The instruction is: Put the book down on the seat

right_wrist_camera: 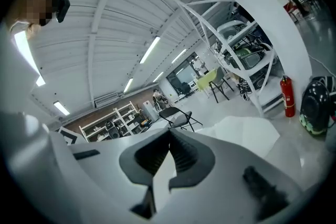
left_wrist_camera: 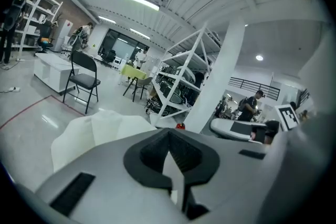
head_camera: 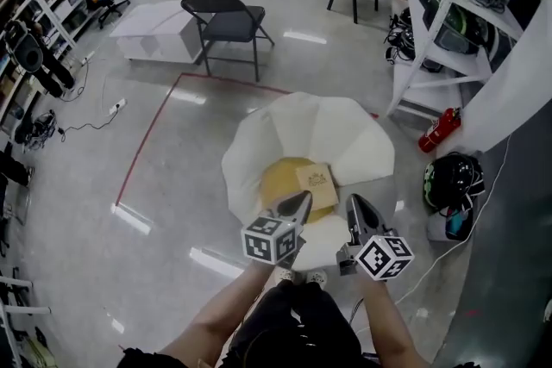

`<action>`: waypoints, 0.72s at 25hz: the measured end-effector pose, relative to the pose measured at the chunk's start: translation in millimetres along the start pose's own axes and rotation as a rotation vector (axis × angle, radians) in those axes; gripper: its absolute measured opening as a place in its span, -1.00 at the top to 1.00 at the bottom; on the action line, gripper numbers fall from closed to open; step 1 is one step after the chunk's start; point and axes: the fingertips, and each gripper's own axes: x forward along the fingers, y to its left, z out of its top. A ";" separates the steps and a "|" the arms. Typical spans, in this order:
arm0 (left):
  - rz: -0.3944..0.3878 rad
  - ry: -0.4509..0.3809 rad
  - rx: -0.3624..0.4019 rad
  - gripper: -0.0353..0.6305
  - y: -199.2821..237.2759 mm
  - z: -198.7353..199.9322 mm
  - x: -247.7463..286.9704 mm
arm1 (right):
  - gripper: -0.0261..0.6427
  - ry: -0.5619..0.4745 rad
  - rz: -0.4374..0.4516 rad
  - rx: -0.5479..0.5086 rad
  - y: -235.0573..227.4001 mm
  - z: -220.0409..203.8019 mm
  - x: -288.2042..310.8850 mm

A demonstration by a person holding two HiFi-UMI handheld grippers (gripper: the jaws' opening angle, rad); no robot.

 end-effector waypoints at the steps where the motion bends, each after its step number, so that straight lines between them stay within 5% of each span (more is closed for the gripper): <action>1: 0.001 -0.005 0.004 0.87 -3.6 1.9 -6.1 | 0.89 -0.006 0.001 -0.014 5.9 3.2 -4.7; 18: -0.007 -0.077 0.107 0.87 -47.4 21.2 -62.3 | 0.89 -0.042 0.026 -0.096 57.6 15.0 -43.9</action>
